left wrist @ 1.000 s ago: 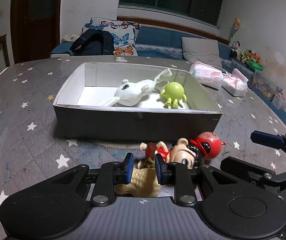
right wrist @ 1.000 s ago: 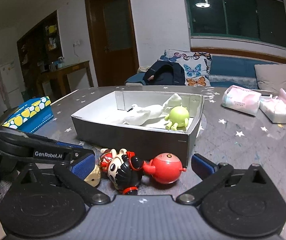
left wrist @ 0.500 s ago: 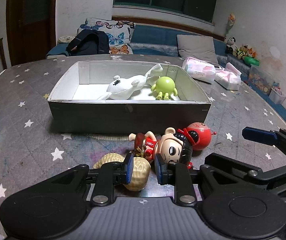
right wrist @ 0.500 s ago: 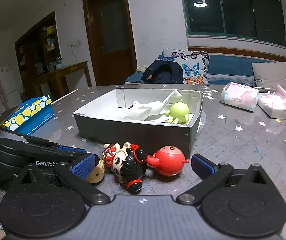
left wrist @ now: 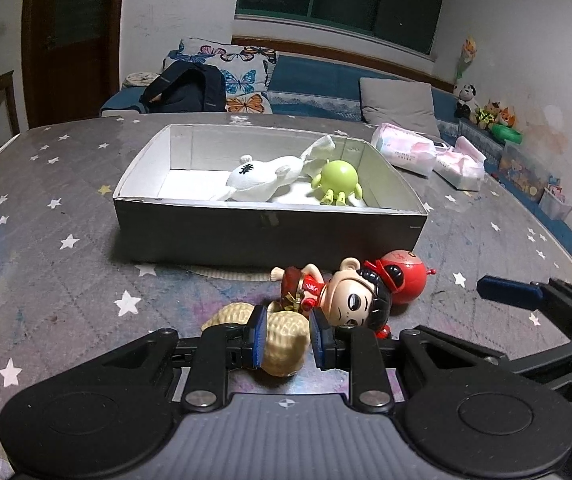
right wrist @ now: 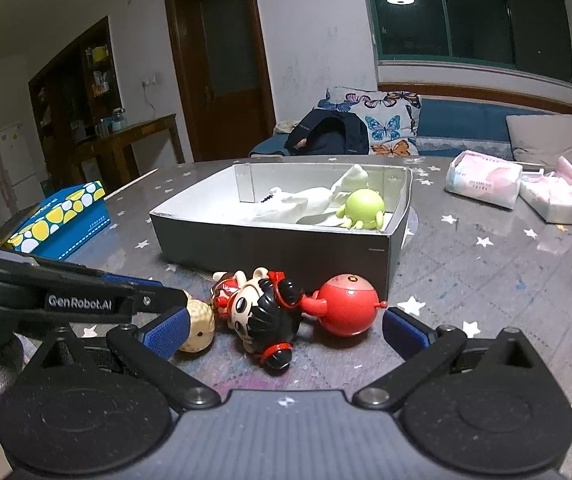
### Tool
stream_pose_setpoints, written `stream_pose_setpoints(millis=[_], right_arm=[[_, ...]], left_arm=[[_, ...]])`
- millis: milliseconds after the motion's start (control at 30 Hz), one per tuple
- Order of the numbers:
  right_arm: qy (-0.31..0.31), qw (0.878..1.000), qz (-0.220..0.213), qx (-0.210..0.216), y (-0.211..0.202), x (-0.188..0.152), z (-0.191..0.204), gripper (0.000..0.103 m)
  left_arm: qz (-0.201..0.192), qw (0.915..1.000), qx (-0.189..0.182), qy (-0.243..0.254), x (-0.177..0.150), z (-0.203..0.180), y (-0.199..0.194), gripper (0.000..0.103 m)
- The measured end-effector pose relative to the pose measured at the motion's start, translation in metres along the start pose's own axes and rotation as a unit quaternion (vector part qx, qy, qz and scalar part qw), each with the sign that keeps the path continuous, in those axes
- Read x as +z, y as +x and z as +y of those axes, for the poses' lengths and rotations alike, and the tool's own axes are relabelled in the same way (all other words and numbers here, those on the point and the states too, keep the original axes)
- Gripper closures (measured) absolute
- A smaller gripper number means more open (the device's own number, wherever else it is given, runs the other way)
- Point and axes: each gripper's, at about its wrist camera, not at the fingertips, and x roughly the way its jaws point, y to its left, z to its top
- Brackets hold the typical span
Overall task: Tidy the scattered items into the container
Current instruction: 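Move the open left gripper down to the tan peanut plush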
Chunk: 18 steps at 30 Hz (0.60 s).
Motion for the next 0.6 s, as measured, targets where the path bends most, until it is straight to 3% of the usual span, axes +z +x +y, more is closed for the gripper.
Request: stream_pose_setpoints(millis=[600], right_arm=[[0.017, 0.999, 0.018, -0.022, 0.012, -0.003, -0.005, 0.0]], left_arm=[[0.007, 0.9998, -0.013, 0.014, 0.007, -0.009, 0.007, 0.078]])
